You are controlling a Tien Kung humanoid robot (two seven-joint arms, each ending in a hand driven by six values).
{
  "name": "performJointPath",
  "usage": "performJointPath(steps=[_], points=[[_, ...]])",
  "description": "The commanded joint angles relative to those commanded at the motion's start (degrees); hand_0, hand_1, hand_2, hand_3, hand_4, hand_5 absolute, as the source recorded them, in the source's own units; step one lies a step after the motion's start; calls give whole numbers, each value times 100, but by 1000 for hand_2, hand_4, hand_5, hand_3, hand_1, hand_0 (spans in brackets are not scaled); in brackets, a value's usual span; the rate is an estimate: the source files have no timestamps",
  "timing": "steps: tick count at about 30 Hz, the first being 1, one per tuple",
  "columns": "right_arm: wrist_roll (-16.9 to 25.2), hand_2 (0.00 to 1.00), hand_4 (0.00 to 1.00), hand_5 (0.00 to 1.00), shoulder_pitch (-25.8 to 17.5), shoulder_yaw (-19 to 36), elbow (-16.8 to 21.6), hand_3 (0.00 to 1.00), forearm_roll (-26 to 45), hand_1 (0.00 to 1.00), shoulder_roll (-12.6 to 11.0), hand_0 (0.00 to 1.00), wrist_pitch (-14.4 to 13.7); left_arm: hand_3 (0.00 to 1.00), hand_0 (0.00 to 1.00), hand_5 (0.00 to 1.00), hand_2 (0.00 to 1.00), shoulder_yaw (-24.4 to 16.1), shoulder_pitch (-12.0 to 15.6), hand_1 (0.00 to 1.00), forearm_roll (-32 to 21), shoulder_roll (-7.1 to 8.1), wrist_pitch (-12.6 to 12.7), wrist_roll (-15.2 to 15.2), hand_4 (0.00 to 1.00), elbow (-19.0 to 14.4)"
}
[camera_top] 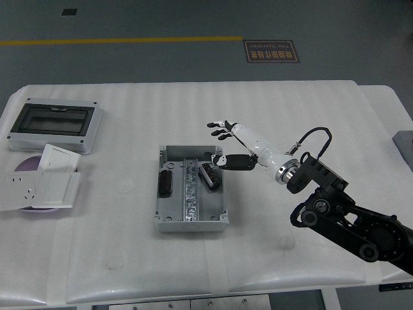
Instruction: Pick up the battery,place it into the box
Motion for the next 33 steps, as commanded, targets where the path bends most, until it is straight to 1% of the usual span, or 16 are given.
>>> performJointPath(steps=[5, 9, 19, 25, 29, 30, 33], points=[[4, 801, 733, 383, -269, 671, 110, 888, -136, 770, -198, 885, -14, 633, 648, 66, 605, -7, -39, 667, 42, 29, -7, 5, 643, -2], [12, 792, 744, 396, -466, 1193, 129, 883, -193, 767, -296, 883, -16, 634, 649, 63, 605, 22, -65, 667, 29, 42, -3, -4, 642, -2], [72, 789, 766, 421, -983, 2335, 314, 870, -306, 759, -338, 879, -62, 633, 650, 61, 604, 90, -70, 668, -62, 34, 15, -19, 640, 3], [101, 788, 765, 424, -1262, 2610, 476, 866, -287, 760, -416, 879, -89, 632, 650, 60, 604, 40, -49, 668, 12, 40, 0, -9, 639, 7], [122, 788, 765, 424, -1404, 2714, 526, 866, -254, 760, -394, 879, -100, 632, 650, 60, 604, 24, -45, 668, 53, 43, -5, -8, 639, 8], [135, 781, 768, 425, -1467, 2767, 530, 861, -225, 757, -374, 863, -105, 633, 650, 59, 604, 24, -45, 668, 65, 44, -6, -11, 638, 8], [143, 781, 768, 425, -1501, 2789, 530, 861, -206, 757, -369, 863, -108, 633, 650, 59, 604, 19, -42, 668, 80, 45, -9, -10, 638, 7]])
